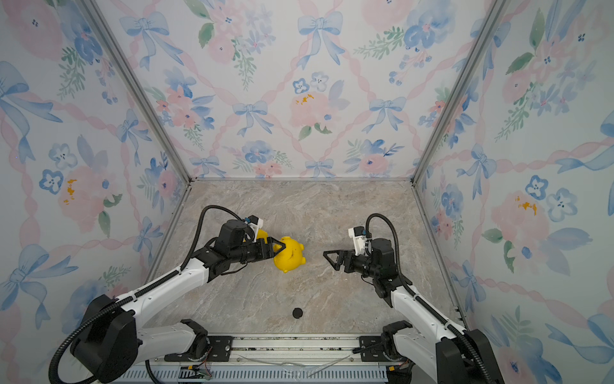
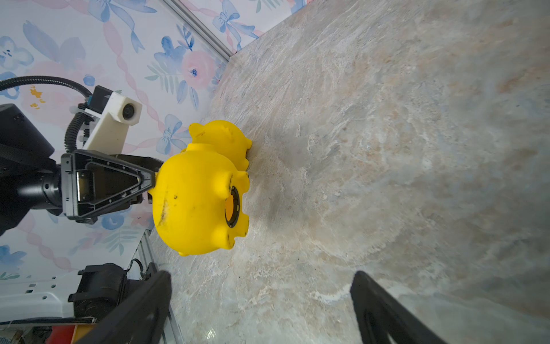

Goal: Open piggy banks
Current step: Place the piggy bank at the center of the board.

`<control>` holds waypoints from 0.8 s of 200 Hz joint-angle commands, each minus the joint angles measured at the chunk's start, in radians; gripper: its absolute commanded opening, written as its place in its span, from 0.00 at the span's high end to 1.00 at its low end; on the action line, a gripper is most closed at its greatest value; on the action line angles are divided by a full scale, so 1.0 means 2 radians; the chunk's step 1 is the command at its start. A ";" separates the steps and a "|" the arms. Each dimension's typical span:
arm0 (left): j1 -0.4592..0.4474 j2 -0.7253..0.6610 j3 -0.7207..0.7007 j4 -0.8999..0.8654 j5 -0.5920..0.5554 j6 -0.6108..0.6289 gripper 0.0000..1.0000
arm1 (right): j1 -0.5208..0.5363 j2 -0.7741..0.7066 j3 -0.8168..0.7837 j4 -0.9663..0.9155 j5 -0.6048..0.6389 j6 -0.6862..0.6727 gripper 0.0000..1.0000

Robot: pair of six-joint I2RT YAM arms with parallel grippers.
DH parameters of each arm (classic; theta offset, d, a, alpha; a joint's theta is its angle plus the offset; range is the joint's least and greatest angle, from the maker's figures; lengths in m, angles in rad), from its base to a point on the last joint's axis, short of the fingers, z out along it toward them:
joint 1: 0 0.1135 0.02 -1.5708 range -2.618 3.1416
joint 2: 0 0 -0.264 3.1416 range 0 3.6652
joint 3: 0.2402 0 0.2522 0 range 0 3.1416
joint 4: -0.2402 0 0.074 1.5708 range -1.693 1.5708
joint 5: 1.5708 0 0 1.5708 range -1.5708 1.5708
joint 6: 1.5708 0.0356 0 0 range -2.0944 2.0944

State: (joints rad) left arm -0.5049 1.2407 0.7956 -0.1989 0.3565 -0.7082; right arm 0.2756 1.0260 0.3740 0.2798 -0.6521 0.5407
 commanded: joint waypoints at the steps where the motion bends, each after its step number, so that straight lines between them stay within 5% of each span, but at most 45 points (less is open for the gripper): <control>1: 0.002 0.014 0.061 -0.150 -0.028 0.084 0.47 | -0.004 0.009 0.014 -0.012 -0.019 -0.014 0.04; 101: -0.036 0.058 0.181 -0.356 -0.132 0.162 0.48 | 0.005 0.056 0.025 0.022 -0.037 -0.018 0.04; 160: -0.102 0.223 0.347 -0.376 -0.186 0.190 0.49 | 0.006 0.058 0.025 0.010 0.001 -0.005 0.04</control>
State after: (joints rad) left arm -0.6804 1.5661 1.3483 -0.9127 0.0612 -0.3889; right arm 0.2783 1.1454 0.4042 0.3027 -0.6930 0.5232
